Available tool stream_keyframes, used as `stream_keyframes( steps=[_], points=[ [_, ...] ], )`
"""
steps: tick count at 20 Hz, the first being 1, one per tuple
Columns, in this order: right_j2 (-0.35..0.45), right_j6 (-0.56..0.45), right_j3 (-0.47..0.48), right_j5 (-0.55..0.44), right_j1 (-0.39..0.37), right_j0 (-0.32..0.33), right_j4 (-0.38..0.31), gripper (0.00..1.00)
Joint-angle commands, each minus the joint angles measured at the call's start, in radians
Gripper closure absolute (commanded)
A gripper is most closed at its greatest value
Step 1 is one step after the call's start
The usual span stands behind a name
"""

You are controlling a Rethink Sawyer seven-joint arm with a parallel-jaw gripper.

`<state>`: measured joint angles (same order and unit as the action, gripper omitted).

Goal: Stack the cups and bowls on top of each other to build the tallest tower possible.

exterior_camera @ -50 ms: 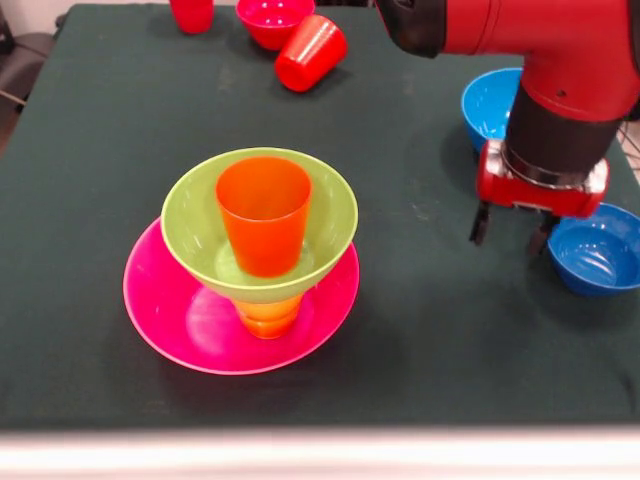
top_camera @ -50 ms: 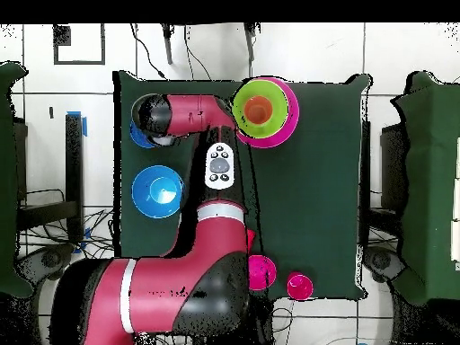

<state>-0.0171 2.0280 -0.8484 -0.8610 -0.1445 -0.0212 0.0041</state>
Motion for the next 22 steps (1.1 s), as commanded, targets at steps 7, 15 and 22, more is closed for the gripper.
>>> stream_keyframes(
  steps=[7, 15, 22],
  points=[
    [0.040, 0.234, 0.326, -0.255, 0.163, -0.052, 0.106, 0.00],
    [0.006, 0.104, 0.179, -0.215, 0.082, -0.003, 0.117, 0.00],
    [0.002, -0.022, 0.078, -0.214, -0.008, 0.061, 0.102, 0.00]
  ],
)
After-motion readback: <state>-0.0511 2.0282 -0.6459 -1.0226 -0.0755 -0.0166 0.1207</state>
